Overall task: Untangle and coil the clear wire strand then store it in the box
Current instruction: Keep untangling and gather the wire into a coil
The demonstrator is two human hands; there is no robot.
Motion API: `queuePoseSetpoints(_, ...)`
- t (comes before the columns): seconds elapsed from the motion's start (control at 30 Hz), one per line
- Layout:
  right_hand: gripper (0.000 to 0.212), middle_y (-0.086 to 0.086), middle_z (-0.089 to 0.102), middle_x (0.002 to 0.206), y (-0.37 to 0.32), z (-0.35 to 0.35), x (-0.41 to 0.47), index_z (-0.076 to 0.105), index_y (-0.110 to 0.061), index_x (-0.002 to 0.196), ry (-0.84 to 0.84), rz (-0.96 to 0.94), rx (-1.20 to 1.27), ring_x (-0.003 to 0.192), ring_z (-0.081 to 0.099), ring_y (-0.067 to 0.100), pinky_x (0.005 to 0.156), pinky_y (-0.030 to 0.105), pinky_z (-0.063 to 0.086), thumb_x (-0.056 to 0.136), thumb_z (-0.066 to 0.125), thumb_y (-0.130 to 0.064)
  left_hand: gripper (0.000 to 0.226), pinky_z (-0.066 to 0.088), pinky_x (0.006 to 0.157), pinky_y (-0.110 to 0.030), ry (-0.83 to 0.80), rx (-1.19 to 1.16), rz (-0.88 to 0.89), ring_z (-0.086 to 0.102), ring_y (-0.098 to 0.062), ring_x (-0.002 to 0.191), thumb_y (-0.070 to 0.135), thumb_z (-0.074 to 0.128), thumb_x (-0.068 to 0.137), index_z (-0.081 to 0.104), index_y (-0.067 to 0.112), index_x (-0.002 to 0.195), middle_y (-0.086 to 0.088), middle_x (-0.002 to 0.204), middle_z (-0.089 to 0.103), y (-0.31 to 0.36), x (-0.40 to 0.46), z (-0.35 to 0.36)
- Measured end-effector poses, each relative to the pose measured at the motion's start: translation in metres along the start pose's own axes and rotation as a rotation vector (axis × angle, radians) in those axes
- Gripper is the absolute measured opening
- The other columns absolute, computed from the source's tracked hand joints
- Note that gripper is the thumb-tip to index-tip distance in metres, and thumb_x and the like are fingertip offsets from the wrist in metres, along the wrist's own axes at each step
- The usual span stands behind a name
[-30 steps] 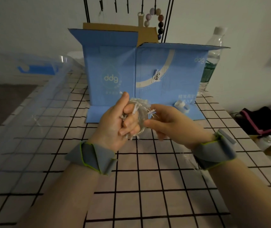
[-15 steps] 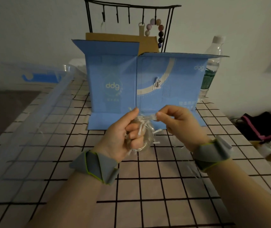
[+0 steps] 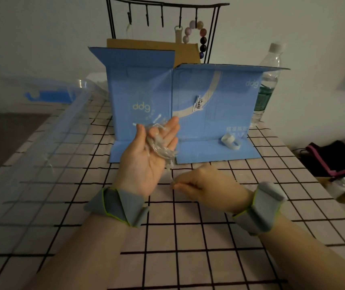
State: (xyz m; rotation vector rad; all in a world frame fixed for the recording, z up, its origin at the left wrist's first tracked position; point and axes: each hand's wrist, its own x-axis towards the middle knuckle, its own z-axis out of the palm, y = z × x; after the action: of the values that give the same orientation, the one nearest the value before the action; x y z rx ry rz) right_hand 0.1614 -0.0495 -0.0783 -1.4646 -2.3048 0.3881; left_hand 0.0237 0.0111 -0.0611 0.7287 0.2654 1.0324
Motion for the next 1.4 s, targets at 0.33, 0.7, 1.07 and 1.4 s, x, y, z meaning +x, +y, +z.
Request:
queuePoseSetpoints(0.33,0.012,-0.007,0.063,0.063,-0.013,-0.031,-0.002,0.068,-0.014,0.084,0.081,-0.006,-0.001,0.054,0.051,0.002,0.057,0.012,0.04,0.086,0.058,-0.022,0.037,0.038,0.086,-0.006,0.017,1.046,0.227,0.057,0.007,0.096,0.035,0.027,0.098,0.049,0.017,0.074,0.0,0.101,0.067,-0.015,-0.004,-0.008)
queuePoseSetpoints(0.7,0.011,-0.008,0.048,0.05,-0.004,-0.048,-0.007,0.06,-0.007,0.075,0.31,0.203,0.445,0.04,0.04,0.005,0.044,0.011,0.033,0.083,0.064,-0.013,0.048,0.038,0.048,-0.021,-0.15,0.965,0.036,0.04,-0.012,0.037,0.052,0.044,0.084,0.045,0.023,0.046,0.006,0.038,0.042,-0.013,-0.014,0.001)
queuePoseSetpoints(1.07,0.02,0.002,0.051,0.057,0.015,-0.053,-0.019,0.065,-0.01,0.082,0.382,0.411,0.544,0.048,0.049,0.014,0.052,0.024,0.045,0.093,0.049,-0.014,0.056,0.04,0.043,-0.016,-0.016,0.023,-0.057,0.027,-0.003,0.025,0.042,0.03,0.094,0.041,0.023,0.042,0.008,0.029,0.028,0.002,-0.005,-0.001)
queuePoseSetpoints(1.4,0.035,-0.011,0.024,0.048,0.018,-0.08,-0.026,0.041,-0.021,0.052,0.445,0.303,1.264,0.04,0.02,0.003,0.042,0.019,0.015,0.086,0.046,-0.027,0.058,0.042,0.046,-0.013,0.169,-0.298,0.007,0.03,-0.005,0.027,0.044,0.031,0.097,0.041,0.022,0.044,0.008,0.031,0.031,0.009,0.005,-0.017)
